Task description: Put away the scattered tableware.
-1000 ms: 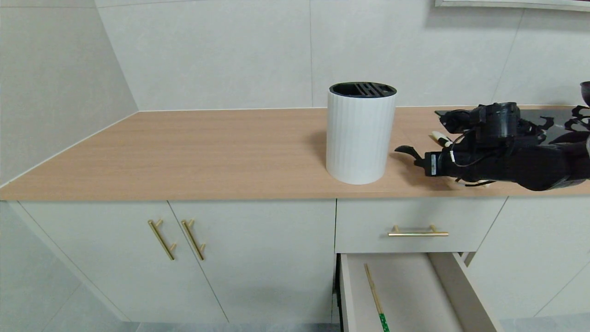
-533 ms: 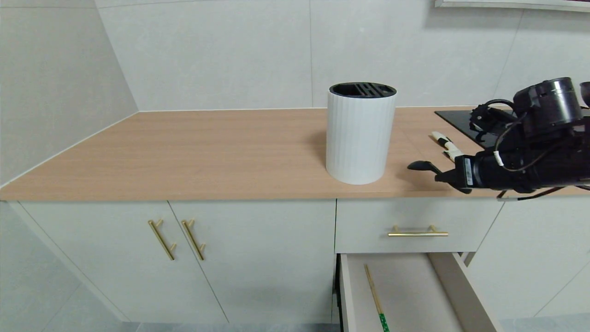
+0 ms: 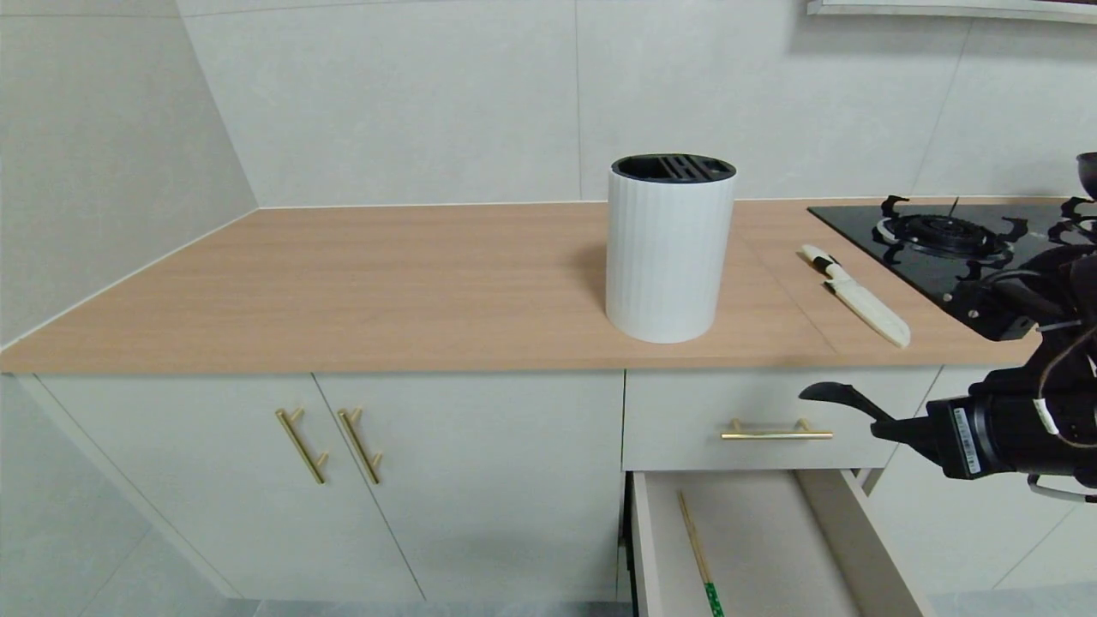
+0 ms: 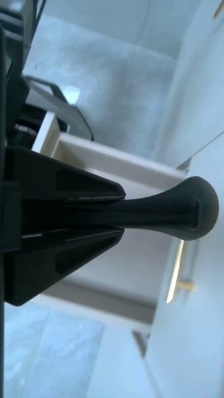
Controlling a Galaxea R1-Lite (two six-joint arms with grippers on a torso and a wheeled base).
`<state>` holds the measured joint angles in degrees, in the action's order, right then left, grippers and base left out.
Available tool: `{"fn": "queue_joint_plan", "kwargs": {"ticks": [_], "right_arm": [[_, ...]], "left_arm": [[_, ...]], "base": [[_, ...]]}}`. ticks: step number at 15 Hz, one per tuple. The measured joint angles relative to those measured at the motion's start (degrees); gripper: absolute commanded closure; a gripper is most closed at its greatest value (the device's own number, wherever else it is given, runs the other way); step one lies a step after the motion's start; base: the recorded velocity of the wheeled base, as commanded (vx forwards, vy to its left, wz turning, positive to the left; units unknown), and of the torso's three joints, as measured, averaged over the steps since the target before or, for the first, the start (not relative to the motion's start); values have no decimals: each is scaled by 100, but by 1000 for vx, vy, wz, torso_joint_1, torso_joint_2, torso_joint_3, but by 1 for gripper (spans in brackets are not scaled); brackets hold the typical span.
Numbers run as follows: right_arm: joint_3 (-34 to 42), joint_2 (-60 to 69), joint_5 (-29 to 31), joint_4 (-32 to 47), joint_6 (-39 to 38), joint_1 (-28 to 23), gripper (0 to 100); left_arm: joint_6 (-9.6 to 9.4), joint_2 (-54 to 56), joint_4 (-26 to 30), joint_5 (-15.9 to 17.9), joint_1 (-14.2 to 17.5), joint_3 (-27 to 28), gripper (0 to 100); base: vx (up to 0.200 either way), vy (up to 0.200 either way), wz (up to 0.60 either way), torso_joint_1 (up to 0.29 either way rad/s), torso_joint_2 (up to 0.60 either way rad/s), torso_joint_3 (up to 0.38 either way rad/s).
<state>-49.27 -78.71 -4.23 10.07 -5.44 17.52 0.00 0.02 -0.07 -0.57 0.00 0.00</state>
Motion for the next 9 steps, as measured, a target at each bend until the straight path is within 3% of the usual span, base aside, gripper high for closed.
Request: {"fn": "queue_joint_plan", "kwargs": {"ticks": [9], "right_arm": [[820,-603,7,-1201,288,-32,100]], "left_arm": [[0,0,2,-2,0,0,0]], "base": [[0,0,0,0,0,0]]}}
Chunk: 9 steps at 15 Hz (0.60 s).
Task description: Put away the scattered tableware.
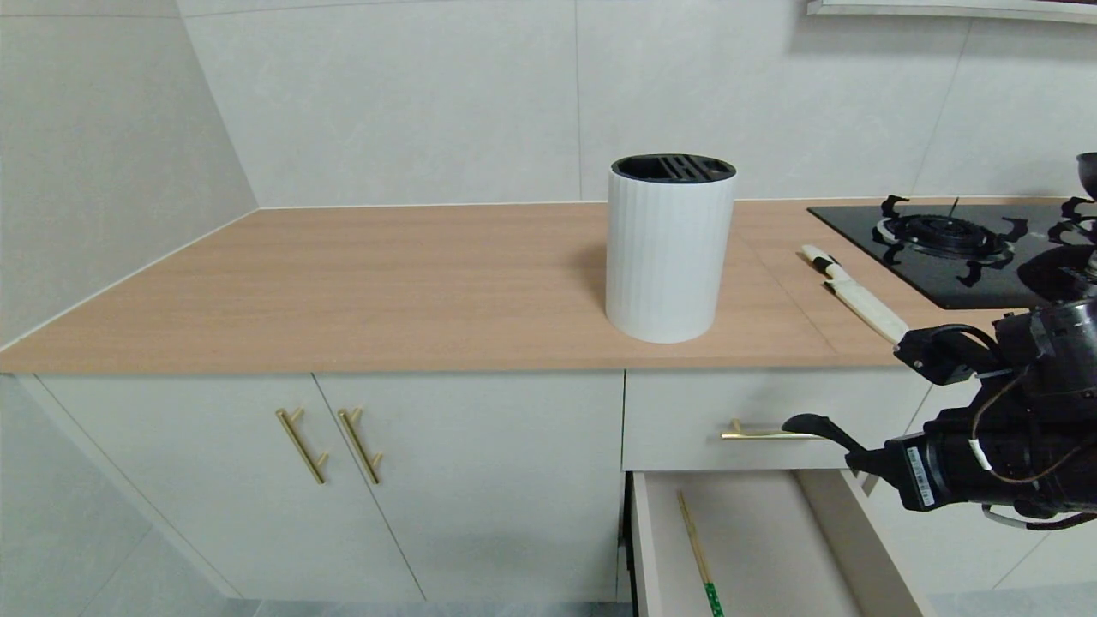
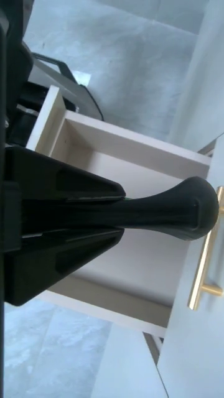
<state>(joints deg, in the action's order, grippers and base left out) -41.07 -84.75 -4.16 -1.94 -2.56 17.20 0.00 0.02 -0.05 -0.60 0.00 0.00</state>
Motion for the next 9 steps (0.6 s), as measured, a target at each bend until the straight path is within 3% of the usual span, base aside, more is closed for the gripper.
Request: {"fn": "queue_joint_plan", "kwargs": {"ticks": [4,9], "right_arm": [[59,-102,2,-29,2,0,100],[63,-216,6,-24,11,0,100]], "left_arm": [[0,0,0,0,0,2,0],[0,0,-2,0,0,0,0]], "base": [[0,0,0,-28,68,51],[0,0,0,-159,414,256]]}}
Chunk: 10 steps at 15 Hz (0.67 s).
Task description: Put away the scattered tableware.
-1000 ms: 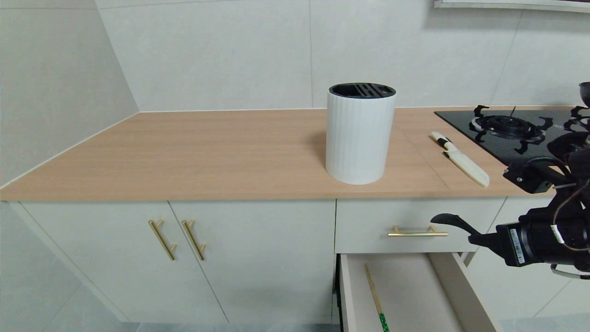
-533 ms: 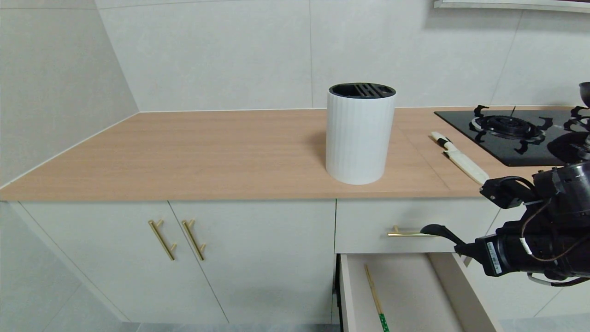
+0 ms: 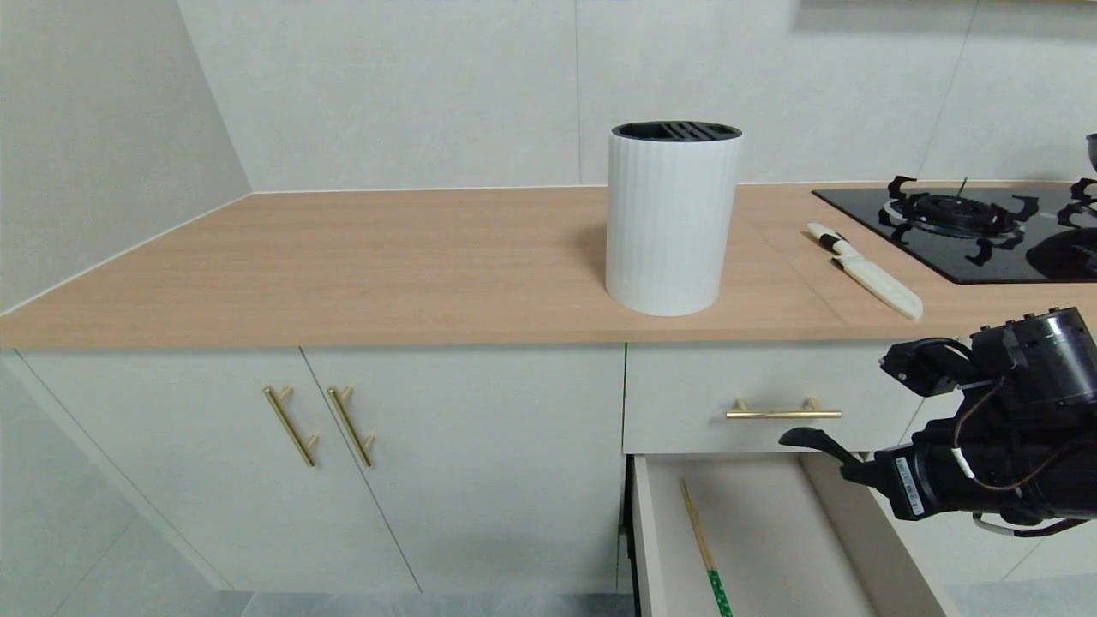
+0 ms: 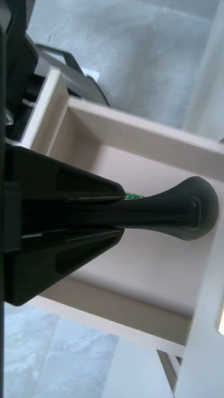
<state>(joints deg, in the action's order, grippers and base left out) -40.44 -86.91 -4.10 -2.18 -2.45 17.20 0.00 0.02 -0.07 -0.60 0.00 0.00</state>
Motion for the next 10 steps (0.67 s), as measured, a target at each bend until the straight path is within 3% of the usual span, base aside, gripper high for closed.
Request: {"fn": "queue_joint_plan", "kwargs": {"ticks": [10], "right_arm": [[28,-63,0,-116,0,0,100]], "left_arm": [[0,0,0,0,0,0,0]], "base": [[0,0,0,-120,425,293]]}}
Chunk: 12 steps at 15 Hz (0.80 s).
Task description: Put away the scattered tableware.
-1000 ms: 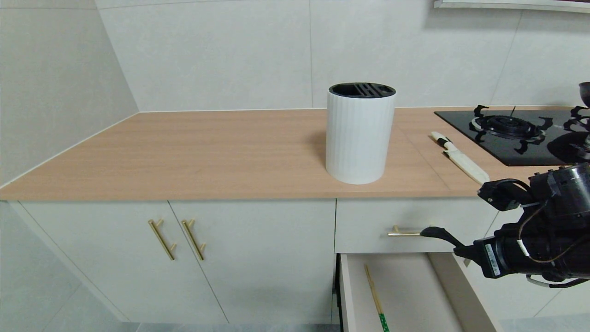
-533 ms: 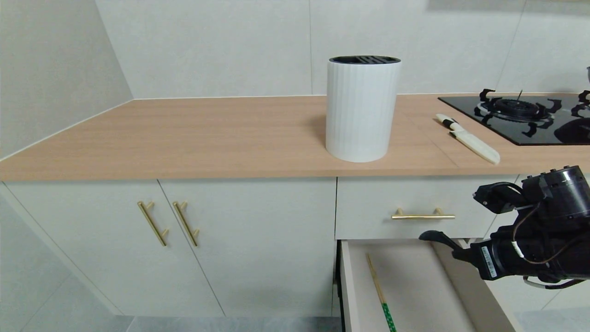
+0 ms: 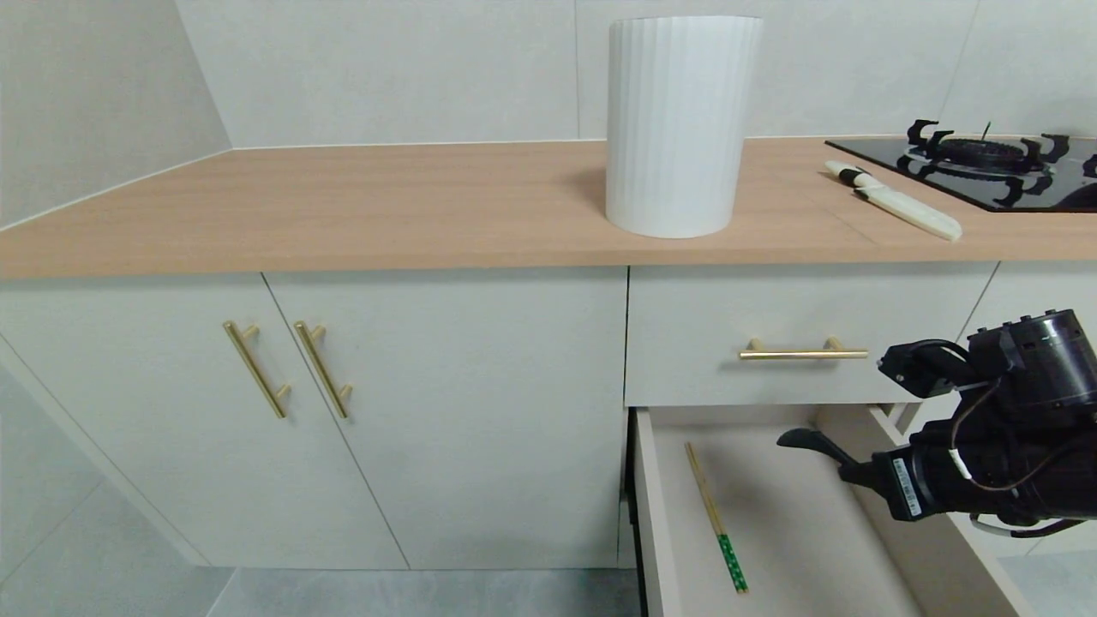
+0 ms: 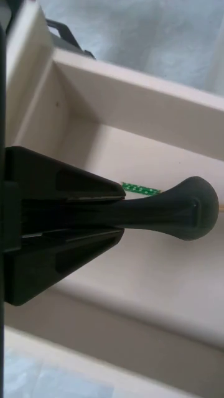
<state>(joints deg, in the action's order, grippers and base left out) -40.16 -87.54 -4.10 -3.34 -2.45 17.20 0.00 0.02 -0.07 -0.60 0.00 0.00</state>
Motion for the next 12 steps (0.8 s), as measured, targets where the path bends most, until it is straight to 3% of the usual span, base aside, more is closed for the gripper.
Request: {"fn": "queue_joint_plan", "kwargs": {"ticks": [7,10,12], "right_arm": [[57,-105,-2,-158,0,0,100],[118,-325,62,-519,-1,2,100],[179,-725,441,-1051,-28,18,100]], "left_arm": [[0,0,2,0,0,0,0],[-2,0,0,2,0,0,0],[0,0,0,0,0,0,0]], "base": [[0,0,0,-8,27,20],[0,0,0,0,0,0],[0,0,0,0,0,0]]}}
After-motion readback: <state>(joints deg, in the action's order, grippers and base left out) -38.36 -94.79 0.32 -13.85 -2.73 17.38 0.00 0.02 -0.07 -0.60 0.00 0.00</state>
